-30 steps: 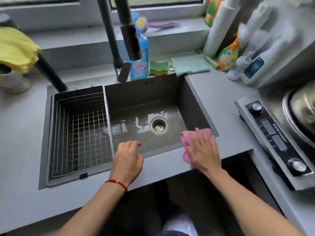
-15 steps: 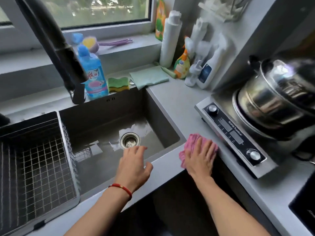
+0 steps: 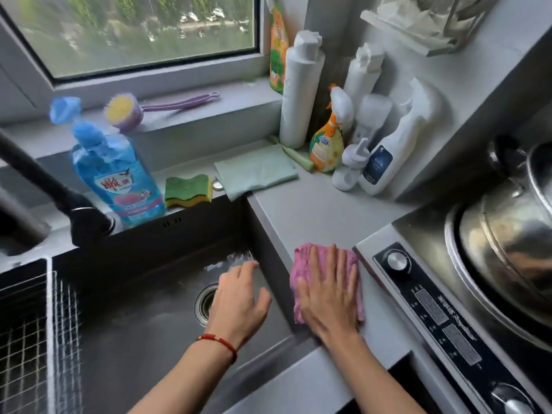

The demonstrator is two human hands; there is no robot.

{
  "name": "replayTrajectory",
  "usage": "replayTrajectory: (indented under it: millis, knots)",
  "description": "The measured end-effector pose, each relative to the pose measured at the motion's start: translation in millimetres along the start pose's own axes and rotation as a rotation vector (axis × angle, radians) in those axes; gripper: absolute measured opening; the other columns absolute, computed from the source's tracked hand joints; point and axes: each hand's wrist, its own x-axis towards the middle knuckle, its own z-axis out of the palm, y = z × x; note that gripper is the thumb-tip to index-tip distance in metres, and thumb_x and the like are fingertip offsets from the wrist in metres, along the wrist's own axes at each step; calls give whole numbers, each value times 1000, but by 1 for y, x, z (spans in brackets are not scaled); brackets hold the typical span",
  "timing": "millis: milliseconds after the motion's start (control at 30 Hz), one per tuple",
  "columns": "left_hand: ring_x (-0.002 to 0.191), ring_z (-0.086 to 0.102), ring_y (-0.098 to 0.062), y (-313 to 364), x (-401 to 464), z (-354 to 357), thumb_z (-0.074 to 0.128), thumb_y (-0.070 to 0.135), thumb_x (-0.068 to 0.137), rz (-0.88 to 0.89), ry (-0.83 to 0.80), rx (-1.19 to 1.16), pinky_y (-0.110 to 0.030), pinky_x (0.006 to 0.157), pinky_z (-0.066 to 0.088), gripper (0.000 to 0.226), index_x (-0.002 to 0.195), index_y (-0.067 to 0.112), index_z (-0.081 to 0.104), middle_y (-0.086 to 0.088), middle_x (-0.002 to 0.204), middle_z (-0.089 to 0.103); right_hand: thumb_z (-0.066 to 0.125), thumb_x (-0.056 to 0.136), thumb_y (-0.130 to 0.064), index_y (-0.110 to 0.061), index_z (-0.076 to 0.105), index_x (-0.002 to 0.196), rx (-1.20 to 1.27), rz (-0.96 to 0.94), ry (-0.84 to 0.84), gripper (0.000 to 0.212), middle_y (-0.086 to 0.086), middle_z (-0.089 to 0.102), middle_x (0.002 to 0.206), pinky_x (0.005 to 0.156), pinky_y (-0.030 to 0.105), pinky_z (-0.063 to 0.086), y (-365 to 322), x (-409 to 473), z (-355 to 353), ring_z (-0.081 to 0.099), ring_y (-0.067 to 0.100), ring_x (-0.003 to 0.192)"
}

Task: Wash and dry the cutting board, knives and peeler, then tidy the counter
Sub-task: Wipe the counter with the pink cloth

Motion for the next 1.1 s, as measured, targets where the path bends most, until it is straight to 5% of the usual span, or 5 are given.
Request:
replayTrajectory:
  millis: [200,433,667,900,1100]
  knots:
    - [130,46,-23,5,36,1,62,16,90,-113,142,-182,-33,107,37,69,152,17,32,-7,141,53,26,101,-50,-18,2,163,102,182,-73,73,31,-2,166,117,69,-5,-89,125,-1,-6,50,153]
    - [134,49,-23,14,67,-9,49,-3,84,-9,88,-133,-39,112,40,62,142,18,56,-2,146,56,32,102,-40,-40,-1,161,89,-543,-122,68,-1,-3,171,126,53,-4,-39,121,-13,-11,24,157]
    - [139,43,-21,32,106,-15,49,2,90,88,153,-15,-25,112,33,55,144,12,52,0,147,51,28,102,-50,-23,12,163,150,348,2,69,22,2,169,119,69,-1,-43,124,-5,-1,44,155]
    - [137,47,-25,23,134,-25,52,-1,88,-2,217,-48,-33,113,35,55,142,9,56,-8,145,57,17,104,-53,-39,-5,161,94,-214,-42,63,3,-7,171,124,57,-6,-41,146,3,-12,26,157]
    - [138,45,-17,-8,99,-22,57,4,86,-56,229,-90,-18,107,28,58,142,17,55,1,144,57,26,103,-46,-20,10,164,188,491,6,68,22,0,169,121,65,-2,-31,144,-14,-4,44,155]
